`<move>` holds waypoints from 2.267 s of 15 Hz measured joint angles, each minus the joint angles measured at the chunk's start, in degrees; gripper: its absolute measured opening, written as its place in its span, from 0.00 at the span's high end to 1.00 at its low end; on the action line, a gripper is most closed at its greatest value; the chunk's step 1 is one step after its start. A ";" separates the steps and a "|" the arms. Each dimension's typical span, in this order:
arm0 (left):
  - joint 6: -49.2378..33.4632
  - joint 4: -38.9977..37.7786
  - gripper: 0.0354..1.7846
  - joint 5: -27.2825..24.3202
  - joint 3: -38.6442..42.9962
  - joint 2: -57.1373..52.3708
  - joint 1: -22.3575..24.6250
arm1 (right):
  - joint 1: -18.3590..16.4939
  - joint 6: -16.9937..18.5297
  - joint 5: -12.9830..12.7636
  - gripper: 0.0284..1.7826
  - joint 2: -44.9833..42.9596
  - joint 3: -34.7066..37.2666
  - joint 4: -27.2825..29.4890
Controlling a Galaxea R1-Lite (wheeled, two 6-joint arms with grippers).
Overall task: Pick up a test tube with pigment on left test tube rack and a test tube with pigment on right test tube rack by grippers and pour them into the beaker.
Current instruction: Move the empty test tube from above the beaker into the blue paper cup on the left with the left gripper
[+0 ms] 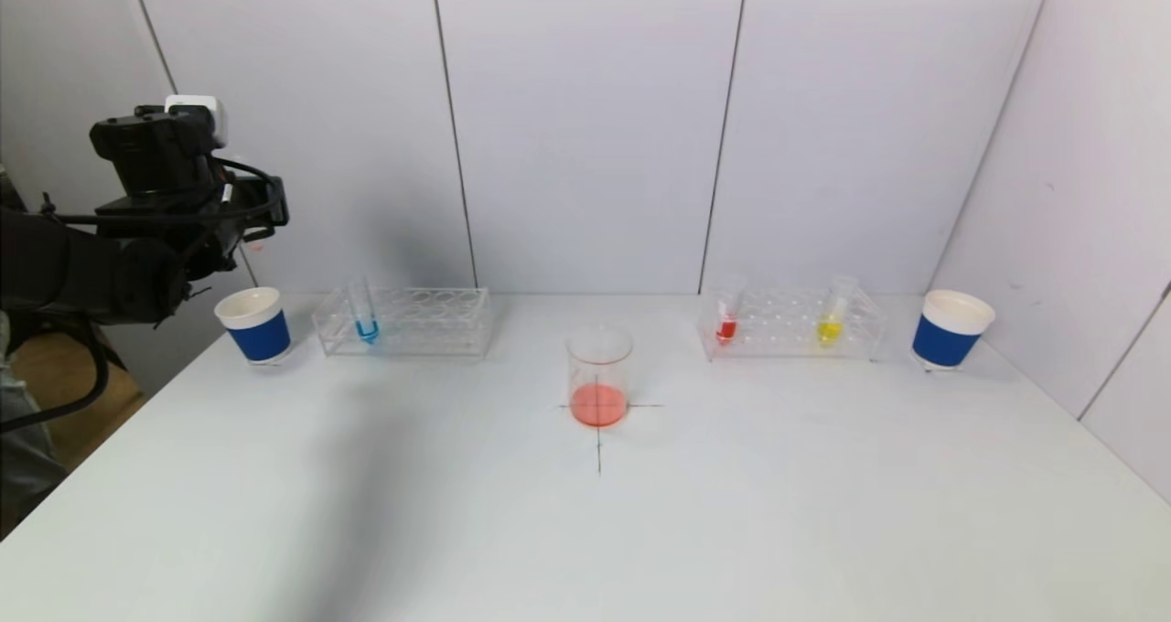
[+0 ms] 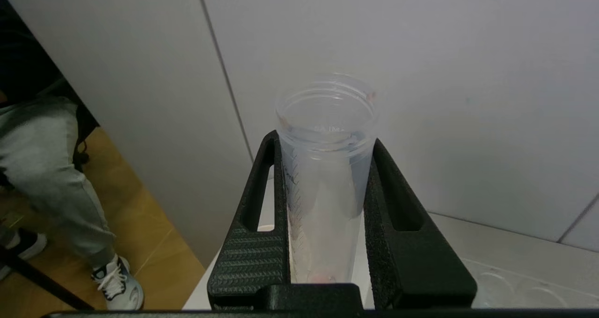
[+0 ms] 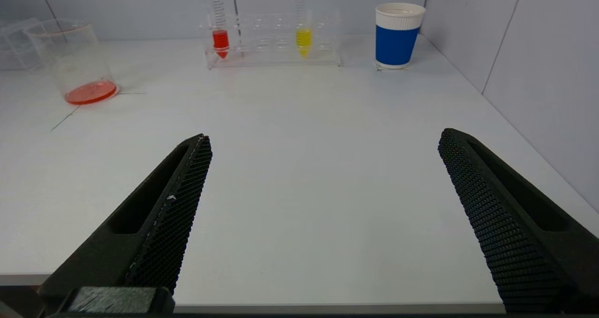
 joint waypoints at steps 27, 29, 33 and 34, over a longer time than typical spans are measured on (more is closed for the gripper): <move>0.61 -20.74 0.75 -5.62 6.60 13.59 9.19 | 0.00 -0.02 0.00 0.01 0.00 0.00 0.02; 0.67 -19.57 0.75 -5.53 6.84 12.35 9.29 | 0.00 0.00 0.00 0.01 0.00 0.00 0.00; 0.72 -17.23 0.75 -5.57 3.67 12.19 9.25 | 0.00 0.00 0.00 0.01 0.00 0.00 0.00; 0.74 -16.98 0.75 -5.55 2.32 12.80 9.28 | 0.00 -0.05 0.00 0.01 0.00 0.00 0.00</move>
